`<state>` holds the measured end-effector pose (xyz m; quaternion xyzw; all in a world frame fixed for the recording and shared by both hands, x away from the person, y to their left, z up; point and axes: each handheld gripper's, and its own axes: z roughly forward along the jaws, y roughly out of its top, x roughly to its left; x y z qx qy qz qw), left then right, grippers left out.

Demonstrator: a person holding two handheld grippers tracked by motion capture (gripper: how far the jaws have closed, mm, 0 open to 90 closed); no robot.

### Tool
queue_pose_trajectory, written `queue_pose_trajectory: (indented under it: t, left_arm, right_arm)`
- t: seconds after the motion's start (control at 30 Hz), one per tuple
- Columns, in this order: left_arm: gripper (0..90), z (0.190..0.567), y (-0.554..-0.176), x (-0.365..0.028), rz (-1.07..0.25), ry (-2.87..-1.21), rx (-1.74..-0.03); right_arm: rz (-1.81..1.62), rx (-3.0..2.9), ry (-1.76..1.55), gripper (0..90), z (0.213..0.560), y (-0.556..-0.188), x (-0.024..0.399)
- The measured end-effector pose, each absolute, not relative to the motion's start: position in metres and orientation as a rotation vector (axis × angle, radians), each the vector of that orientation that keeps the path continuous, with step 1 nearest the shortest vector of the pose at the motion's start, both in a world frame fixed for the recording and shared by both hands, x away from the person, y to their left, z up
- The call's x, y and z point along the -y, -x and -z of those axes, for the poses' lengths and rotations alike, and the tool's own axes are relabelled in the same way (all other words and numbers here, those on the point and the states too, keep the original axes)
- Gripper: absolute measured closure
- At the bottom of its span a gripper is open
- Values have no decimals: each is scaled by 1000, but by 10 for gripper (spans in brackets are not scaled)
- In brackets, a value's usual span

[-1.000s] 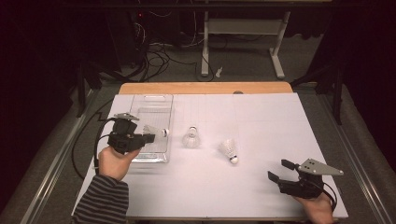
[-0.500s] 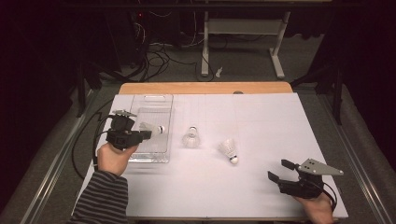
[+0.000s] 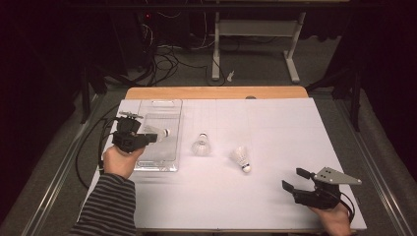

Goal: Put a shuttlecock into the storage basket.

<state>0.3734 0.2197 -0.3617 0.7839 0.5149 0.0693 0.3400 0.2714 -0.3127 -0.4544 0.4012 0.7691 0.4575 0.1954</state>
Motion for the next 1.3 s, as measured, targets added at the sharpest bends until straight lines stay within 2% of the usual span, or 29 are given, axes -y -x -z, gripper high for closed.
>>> queue_pose_trajectory:
  t: [1.07,1.3]
  left_arm:
    - [894,374,-418,-209,-207,-2076,-1424]
    - [895,379,-422,-205,-249,-2093,-1443]
  right_arm:
    - [-1284,-2156,-1126,269,454,-272,313]
    - [-1283,-2157,-1127,269,455,-272,313]
